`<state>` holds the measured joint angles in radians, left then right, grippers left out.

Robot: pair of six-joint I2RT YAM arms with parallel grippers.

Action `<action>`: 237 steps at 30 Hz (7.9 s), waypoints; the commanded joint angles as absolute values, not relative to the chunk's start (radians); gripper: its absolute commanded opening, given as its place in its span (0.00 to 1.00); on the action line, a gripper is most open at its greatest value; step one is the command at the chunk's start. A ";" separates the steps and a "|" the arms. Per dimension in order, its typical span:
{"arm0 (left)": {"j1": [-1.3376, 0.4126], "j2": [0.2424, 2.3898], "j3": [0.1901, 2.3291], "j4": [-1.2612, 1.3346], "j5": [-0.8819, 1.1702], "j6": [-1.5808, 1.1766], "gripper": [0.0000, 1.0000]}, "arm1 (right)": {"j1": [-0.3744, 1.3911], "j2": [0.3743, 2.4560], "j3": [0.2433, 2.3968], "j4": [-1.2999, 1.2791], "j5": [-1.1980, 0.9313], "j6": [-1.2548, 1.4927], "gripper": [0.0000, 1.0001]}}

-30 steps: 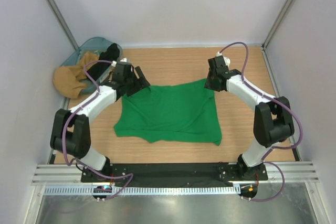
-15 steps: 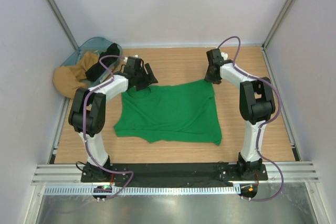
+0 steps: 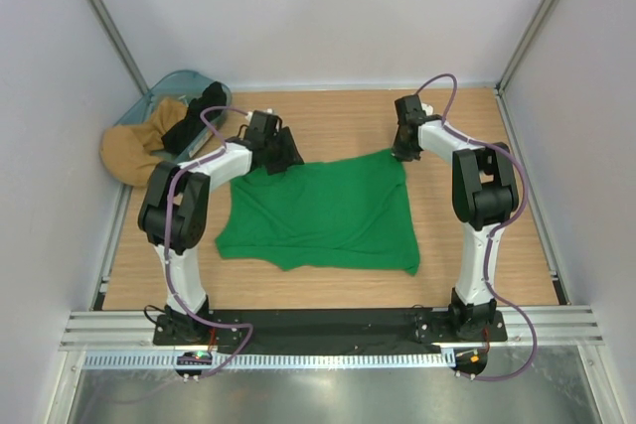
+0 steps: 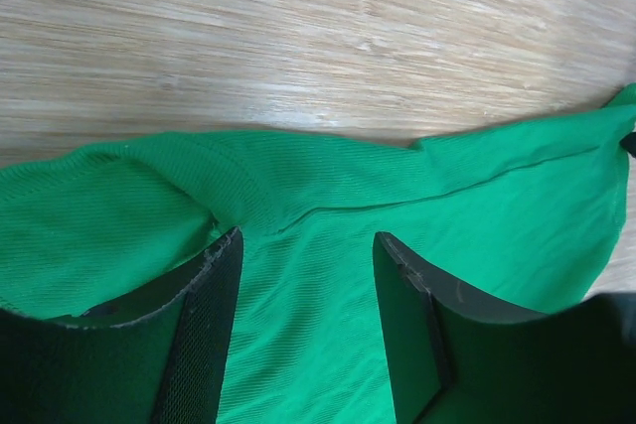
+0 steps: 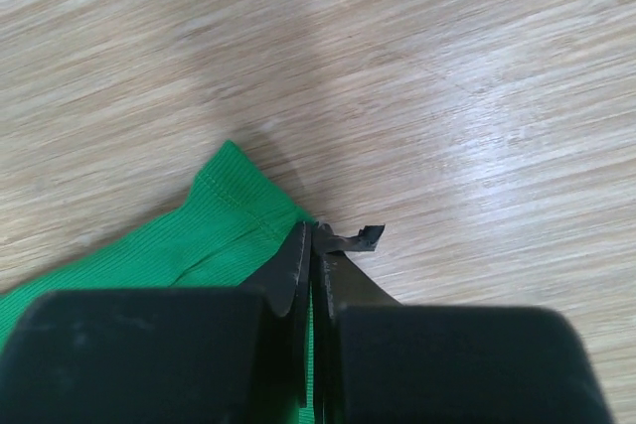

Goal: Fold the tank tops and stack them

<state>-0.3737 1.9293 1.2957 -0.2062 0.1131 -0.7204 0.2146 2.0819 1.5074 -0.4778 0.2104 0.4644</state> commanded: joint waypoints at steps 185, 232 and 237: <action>-0.336 2.002 1.588 -0.492 -0.118 -0.555 0.00 | 0.179 1.795 1.315 -0.230 0.048 0.497 0.01; -0.457 1.545 0.862 -0.225 -0.343 -0.739 0.48 | 0.249 1.513 0.853 -0.196 0.221 0.614 0.27; -0.457 1.453 0.844 -0.236 -0.367 -0.730 0.64 | 0.249 1.491 0.871 -0.189 0.204 0.597 0.40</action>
